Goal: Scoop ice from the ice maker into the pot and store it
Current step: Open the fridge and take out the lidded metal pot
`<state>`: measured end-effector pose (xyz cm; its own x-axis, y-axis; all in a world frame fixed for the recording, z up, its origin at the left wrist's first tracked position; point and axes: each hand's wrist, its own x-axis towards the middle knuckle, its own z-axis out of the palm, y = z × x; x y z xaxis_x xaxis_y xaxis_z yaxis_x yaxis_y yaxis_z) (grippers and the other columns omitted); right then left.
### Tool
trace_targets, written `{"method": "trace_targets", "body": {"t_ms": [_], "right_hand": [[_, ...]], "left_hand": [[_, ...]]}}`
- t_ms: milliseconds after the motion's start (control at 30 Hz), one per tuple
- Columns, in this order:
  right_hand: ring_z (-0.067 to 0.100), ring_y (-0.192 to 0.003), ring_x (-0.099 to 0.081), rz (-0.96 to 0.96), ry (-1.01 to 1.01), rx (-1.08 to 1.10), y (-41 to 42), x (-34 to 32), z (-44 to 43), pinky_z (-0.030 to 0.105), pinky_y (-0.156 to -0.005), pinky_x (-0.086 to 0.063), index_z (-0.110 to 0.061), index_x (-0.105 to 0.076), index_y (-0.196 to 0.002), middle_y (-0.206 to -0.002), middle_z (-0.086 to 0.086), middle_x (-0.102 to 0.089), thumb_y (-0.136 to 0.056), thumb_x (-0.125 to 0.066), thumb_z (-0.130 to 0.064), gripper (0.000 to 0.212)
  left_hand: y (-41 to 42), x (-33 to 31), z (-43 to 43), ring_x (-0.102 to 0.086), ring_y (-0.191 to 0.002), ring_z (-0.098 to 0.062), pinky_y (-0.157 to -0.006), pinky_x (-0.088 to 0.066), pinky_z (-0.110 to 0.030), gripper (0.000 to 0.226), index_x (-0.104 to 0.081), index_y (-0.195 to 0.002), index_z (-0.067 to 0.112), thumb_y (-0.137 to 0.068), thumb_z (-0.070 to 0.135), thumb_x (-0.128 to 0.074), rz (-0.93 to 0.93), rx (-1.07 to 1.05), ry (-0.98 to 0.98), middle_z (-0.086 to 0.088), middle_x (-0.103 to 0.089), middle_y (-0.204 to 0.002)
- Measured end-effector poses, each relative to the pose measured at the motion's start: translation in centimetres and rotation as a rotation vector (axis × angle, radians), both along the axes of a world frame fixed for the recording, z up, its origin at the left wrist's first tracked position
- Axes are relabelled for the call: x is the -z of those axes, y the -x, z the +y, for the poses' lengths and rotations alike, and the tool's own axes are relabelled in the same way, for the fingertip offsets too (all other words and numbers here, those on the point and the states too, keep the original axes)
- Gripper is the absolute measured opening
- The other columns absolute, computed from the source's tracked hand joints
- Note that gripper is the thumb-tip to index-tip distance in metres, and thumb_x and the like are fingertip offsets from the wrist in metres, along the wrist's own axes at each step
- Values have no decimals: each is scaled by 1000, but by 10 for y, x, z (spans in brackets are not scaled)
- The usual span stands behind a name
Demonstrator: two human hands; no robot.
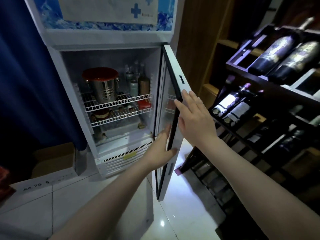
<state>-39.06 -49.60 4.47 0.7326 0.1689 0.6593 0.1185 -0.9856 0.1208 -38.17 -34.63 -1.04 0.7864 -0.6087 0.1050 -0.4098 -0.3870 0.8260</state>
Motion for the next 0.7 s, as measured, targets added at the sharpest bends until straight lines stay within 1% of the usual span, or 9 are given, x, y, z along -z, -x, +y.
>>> {"method": "trace_targets", "body": {"t_ms": [33,100,200,300,333,433,533,600,700], "right_hand": [[38,-137,-36,33,-34,23,4,-1,-4,46,-112,-30,-5,-55,-131,-144,21,-44,-84,-66,-10,48],[36,-140,-31,85,-101,62,11,-3,-12,44,-113,-28,-6,-52,-134,-147,20,-40,-87,-63,-14,50],[34,-143,-25,138,-156,112,15,-8,-20,46,-116,-23,-9,-47,-139,-151,17,-35,-90,-57,-21,52],[33,-143,-24,150,-123,88,16,-9,-20,47,-117,-15,-10,-47,-139,-150,15,-37,-91,-54,-22,51],[33,-143,-25,157,-101,70,16,-7,-17,47,-117,-14,-11,-47,-139,-150,14,-38,-90,-54,-22,50],[30,-145,-19,216,-93,18,10,0,-1,43,-118,-9,-14,-46,-140,-152,11,-35,-91,-55,-22,51],[25,-148,-10,284,-132,-20,-1,6,16,37,-117,-1,-17,-40,-144,-156,7,-27,-94,-51,-25,52],[20,-148,-5,350,-164,-47,-12,11,27,32,-116,3,-19,-34,-147,-158,2,-22,-96,-47,-27,53],[17,-148,-8,451,-261,-95,-33,18,44,29,-117,-2,-20,-32,-148,-157,-2,-25,-97,-45,-31,54]], "left_hand": [[1,1,1,-13,-141,-3,-102,-13,-10,81,-2,-150,32,-91,24,-57,18,-4,-26,14,-8,-156],[3,3,5,-15,-143,-9,-104,-16,-18,82,0,-151,32,-92,28,-57,65,-15,-14,10,-8,-158],[5,3,19,-13,-144,-7,-107,-16,-21,78,-2,-151,33,-94,26,-55,116,-30,37,12,-10,-158],[3,5,34,-17,-143,-7,-110,-20,-25,76,-6,-151,34,-94,26,-55,120,-62,54,13,-14,-157],[0,6,39,-20,-142,-7,-109,-23,-25,75,-7,-151,35,-94,26,-55,119,-78,54,13,-17,-156],[-7,9,56,-33,-133,-5,-97,-32,-14,68,-15,-149,37,-94,29,-54,118,-122,39,14,-27,-151],[-18,12,77,-32,-136,-8,-107,-31,-27,64,-21,-148,36,-94,31,-54,122,-160,30,12,-30,-151],[-26,11,93,-33,-136,-8,-110,-32,-33,61,-26,-147,35,-93,28,-55,156,-199,61,12,-34,-149],[-42,11,117,-37,-134,-8,-111,-32,-37,53,-35,-143,34,-94,26,-55,162,-265,67,11,-41,-145]]}}
